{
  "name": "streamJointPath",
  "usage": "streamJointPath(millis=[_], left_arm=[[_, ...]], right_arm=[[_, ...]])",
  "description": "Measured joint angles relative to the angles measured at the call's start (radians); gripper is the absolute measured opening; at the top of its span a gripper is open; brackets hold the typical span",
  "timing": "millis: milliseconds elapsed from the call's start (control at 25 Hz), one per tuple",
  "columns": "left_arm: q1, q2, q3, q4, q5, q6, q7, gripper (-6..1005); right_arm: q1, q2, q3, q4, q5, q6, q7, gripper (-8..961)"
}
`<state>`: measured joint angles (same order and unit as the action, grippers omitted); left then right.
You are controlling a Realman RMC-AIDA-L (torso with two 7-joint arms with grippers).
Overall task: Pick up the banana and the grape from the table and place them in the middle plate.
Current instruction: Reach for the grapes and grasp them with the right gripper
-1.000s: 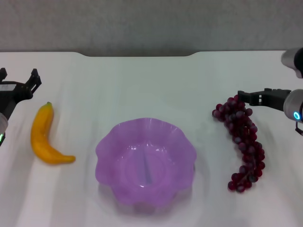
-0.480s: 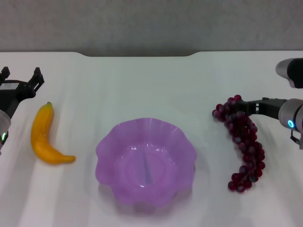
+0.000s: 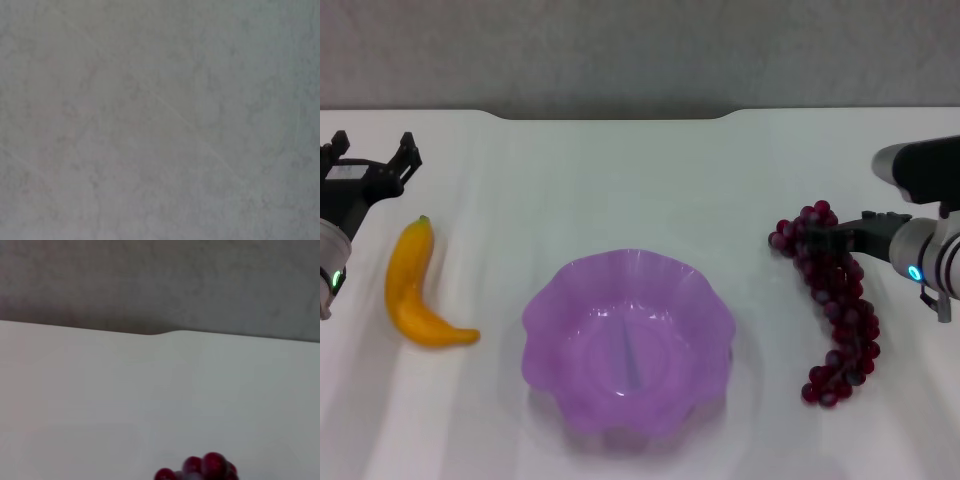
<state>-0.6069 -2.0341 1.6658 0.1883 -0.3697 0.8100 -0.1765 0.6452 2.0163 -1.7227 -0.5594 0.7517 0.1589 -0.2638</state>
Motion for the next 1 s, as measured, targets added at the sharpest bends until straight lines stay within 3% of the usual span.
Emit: streamJointPath(millis=[280,1000], left_arm=[[-0.001,0.0,0.0,-0.003,0.0,0.0,0.0,876],[0.001,0.0,0.0,-0.006,-0.001,0.0,-0.001,876]], right_arm=[[-0.004,0.002,-0.127,0.002,0.105,-0.056,0.004,851],[-0.012,0.002,-0.151,0.054,0.182,-0.054,0.0,852]])
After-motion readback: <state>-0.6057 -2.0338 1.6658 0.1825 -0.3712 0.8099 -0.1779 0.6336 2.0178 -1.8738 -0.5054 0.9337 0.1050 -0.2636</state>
